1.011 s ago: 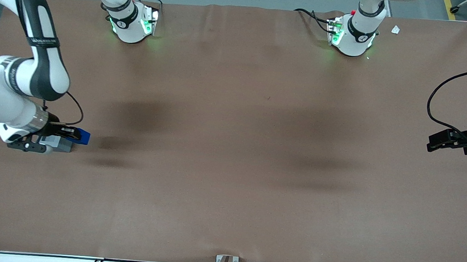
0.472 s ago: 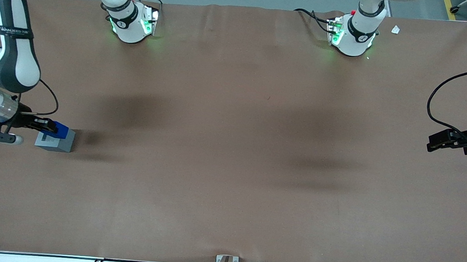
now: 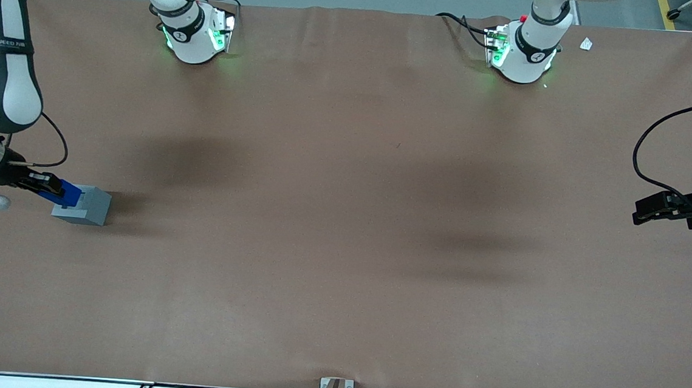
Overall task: Insert blue part into gray base with right arm
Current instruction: 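Lift the blue cube and carry it over the gray base's opening, then align the held blue cube above the gray base opening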
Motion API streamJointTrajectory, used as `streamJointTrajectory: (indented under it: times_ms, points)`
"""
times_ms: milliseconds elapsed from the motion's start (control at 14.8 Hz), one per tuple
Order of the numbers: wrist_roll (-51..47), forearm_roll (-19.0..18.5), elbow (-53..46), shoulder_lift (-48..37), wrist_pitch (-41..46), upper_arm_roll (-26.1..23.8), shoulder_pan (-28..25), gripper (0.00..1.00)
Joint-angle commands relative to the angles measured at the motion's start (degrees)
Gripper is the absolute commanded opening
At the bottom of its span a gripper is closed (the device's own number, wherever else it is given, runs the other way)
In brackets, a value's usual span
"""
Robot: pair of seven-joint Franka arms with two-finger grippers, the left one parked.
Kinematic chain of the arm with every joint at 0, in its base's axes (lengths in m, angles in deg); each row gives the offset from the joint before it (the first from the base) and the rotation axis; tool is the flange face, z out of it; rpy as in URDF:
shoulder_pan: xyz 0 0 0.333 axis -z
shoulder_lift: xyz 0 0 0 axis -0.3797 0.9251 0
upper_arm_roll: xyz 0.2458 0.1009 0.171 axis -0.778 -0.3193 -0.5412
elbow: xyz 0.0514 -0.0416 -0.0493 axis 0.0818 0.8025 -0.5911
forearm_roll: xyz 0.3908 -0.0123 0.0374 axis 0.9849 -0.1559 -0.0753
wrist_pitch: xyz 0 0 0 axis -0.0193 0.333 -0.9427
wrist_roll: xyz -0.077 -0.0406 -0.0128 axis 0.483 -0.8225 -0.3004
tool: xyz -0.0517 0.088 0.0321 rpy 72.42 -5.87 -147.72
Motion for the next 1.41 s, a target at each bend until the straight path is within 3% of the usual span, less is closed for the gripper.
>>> streamJointTrajectory:
  times_ms: [0, 1348]
  points:
    - [2.6, -0.8, 1.2, -1.0, -0.6, -0.7, 1.7, 0.29]
    - [2.6, -0.7, 0.6, 3.6, -3.2, -0.8, 2.9, 0.29]
